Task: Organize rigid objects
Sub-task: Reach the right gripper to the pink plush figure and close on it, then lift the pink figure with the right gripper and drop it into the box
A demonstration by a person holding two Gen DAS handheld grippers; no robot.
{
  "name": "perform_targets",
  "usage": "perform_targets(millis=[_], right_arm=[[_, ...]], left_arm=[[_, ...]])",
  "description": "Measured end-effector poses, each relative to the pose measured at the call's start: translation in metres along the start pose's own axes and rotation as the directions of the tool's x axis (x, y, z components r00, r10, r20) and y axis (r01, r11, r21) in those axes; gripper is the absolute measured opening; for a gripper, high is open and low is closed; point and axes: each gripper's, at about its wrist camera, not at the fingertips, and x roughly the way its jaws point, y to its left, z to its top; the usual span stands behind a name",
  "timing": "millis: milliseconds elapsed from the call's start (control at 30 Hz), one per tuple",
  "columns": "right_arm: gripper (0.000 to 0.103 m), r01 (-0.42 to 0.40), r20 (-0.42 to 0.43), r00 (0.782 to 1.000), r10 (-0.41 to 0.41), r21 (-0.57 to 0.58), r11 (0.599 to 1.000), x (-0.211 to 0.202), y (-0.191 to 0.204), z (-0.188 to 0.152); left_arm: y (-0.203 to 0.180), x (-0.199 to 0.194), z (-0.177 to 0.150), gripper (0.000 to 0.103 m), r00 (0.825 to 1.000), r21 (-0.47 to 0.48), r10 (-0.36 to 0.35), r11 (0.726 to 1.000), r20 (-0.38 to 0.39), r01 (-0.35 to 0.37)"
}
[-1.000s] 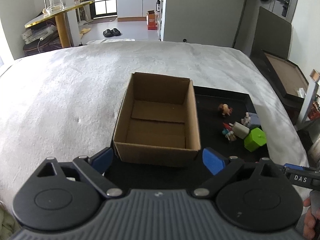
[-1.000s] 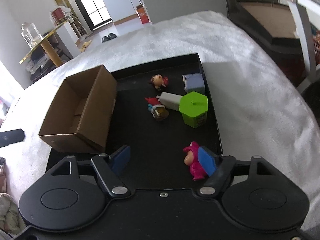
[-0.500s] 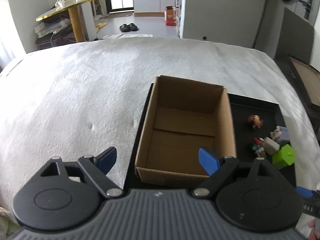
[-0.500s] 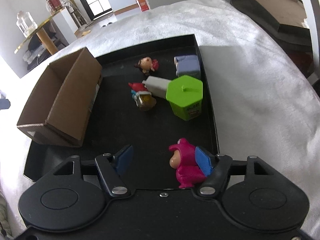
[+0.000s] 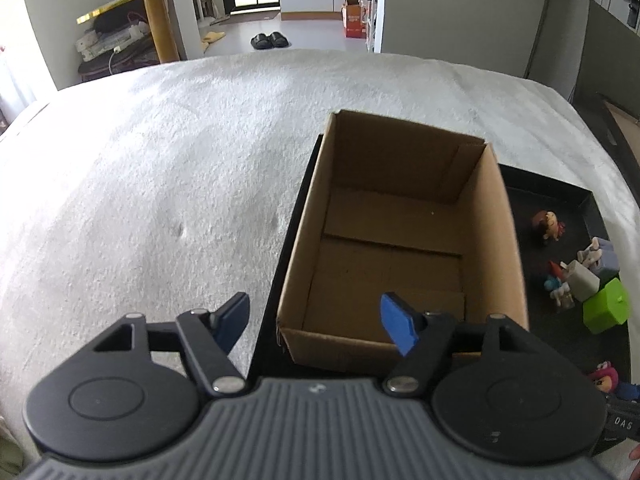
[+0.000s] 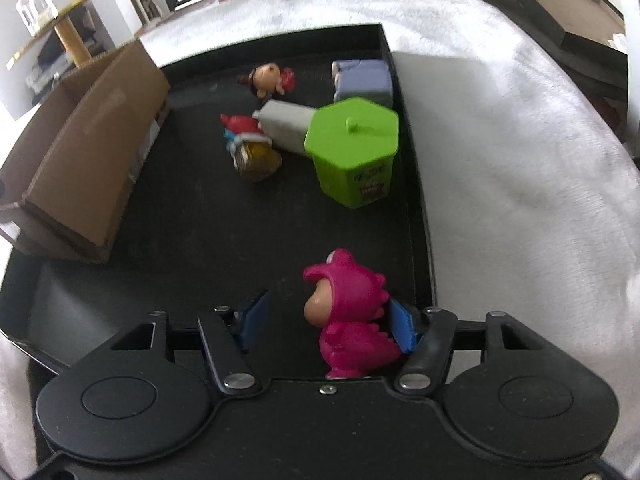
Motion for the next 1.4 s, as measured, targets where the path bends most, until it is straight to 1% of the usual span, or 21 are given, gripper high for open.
perform_targets(millis=[67, 133, 167, 200, 233, 300, 333, 400, 433, 500, 800, 933, 1067, 1400], right_arm=[[0.058, 0.016, 0.009, 1.0, -0.016, -0.025, 1.0, 0.001, 0.003, 0.0], [0.047, 0.04, 0.023, 0.999, -0.039, -0.058, 0.997, 0.001, 0.006, -0.001], [0.043, 0.054, 0.032, 0.998, -0.051, -0.076, 0.996, 0.0, 0.007, -0.002], [0.043, 0.053, 0.035, 0.998, -0.051, -0.08, 0.995, 0.0, 0.007, -0.002], [0.043, 0.046, 0.035, 0.998, -0.043, -0.072, 0.996, 0.0, 0.006, -0.002], [0.043, 0.041, 0.036, 0.999, -0.038, -0.07, 0.997, -0.001, 0.006, -0.001], [0.043, 0.04, 0.041, 0.998, -0.037, -0.072, 0.997, -0.003, 0.006, -0.002], [0.041, 0.035, 0.051, 0.998, -0.032, -0.069, 0.997, -0.006, 0.008, -0.001], [0.041, 0.031, 0.054, 0.998, -0.027, -0.065, 0.997, -0.007, 0.009, -0.001], [0.041, 0.025, 0.064, 0.998, -0.021, -0.06, 0.998, -0.013, 0.01, 0.001], [0.041, 0.016, 0.116, 0.993, -0.005, -0.096, 0.995, -0.036, 0.029, 0.006], [0.041, 0.014, 0.146, 0.989, 0.004, -0.117, 0.993, -0.045, 0.043, 0.012], [0.041, 0.01, 0.17, 0.985, 0.013, -0.132, 0.991, -0.048, 0.06, 0.024], [0.041, 0.002, 0.225, 0.974, 0.036, -0.167, 0.986, -0.055, 0.104, 0.045]], left_arm=[[0.002, 0.005, 0.001, 0.068, 1.0, -0.009, 0.007, 1.0, -0.007, -0.007], [0.003, 0.009, 0.001, 0.06, 1.0, -0.016, 0.003, 1.0, -0.009, -0.003], [0.002, 0.01, -0.001, 0.051, 1.0, -0.009, 0.001, 1.0, -0.011, -0.001], [0.0, 0.011, -0.002, 0.039, 1.0, -0.002, -0.003, 1.0, -0.012, 0.003], [0.0, 0.011, -0.004, 0.038, 1.0, -0.001, -0.003, 1.0, -0.012, 0.003], [0.0, 0.007, -0.007, 0.025, 1.0, -0.005, 0.011, 1.0, 0.007, -0.011], [0.001, 0.006, -0.008, 0.022, 1.0, -0.008, 0.015, 1.0, 0.009, -0.015], [0.004, 0.004, -0.007, 0.01, 1.0, -0.017, 0.011, 1.0, 0.007, -0.011], [0.005, 0.002, -0.007, 0.008, 1.0, -0.02, 0.005, 1.0, 0.006, -0.005], [0.007, 0.001, -0.008, 0.007, 1.0, -0.023, -0.018, 1.0, 0.006, 0.019], [0.009, -0.007, -0.017, 0.007, 0.997, -0.01, -0.082, 0.997, 0.009, 0.082], [0.015, -0.01, -0.021, 0.007, 0.995, -0.019, -0.098, 0.995, 0.004, 0.098], [0.024, -0.013, -0.021, 0.007, 0.994, -0.038, -0.108, 0.993, 0.006, 0.108], [0.034, -0.014, -0.028, 0.008, 0.985, -0.055, -0.171, 0.984, 0.023, 0.172]])
